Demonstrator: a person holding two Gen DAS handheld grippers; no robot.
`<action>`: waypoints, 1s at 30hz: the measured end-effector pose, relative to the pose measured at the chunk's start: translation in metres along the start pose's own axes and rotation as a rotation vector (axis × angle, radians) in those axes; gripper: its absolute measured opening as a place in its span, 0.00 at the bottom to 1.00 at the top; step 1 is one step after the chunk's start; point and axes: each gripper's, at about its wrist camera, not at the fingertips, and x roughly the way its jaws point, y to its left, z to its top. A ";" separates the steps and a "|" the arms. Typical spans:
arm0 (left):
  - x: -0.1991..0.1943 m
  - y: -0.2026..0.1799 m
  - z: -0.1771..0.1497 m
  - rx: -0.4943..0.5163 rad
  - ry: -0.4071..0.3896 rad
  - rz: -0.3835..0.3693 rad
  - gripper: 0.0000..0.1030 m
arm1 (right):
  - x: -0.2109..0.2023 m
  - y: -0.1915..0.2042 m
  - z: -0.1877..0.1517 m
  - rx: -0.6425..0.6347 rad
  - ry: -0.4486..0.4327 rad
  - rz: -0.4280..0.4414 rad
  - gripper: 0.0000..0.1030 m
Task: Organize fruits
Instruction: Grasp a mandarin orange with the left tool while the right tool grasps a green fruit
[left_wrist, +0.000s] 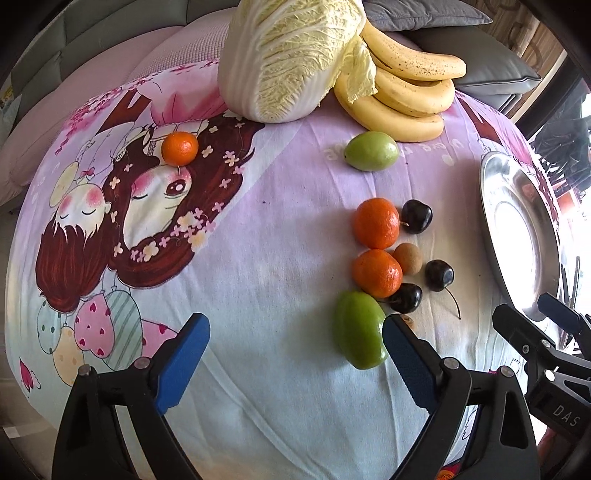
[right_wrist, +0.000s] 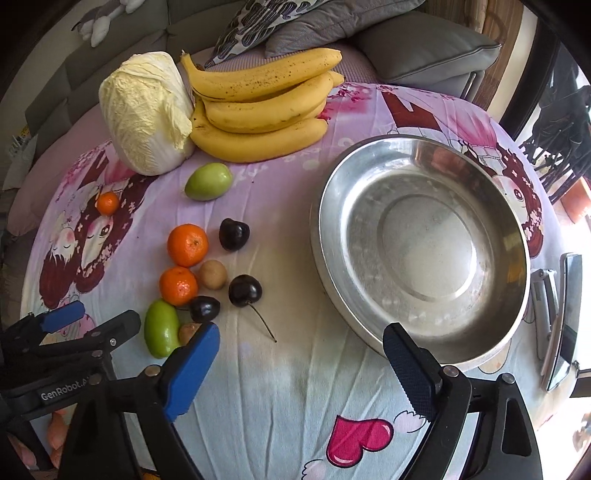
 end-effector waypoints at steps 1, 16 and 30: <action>-0.001 0.002 0.005 0.009 -0.003 0.004 0.92 | 0.002 0.002 0.006 0.002 -0.005 -0.001 0.89; 0.026 0.074 0.092 -0.043 0.026 0.054 0.75 | 0.017 0.025 0.089 -0.040 -0.030 0.127 0.89; 0.064 0.100 0.130 -0.060 0.053 0.032 0.49 | 0.076 0.066 0.139 -0.099 0.045 0.137 0.85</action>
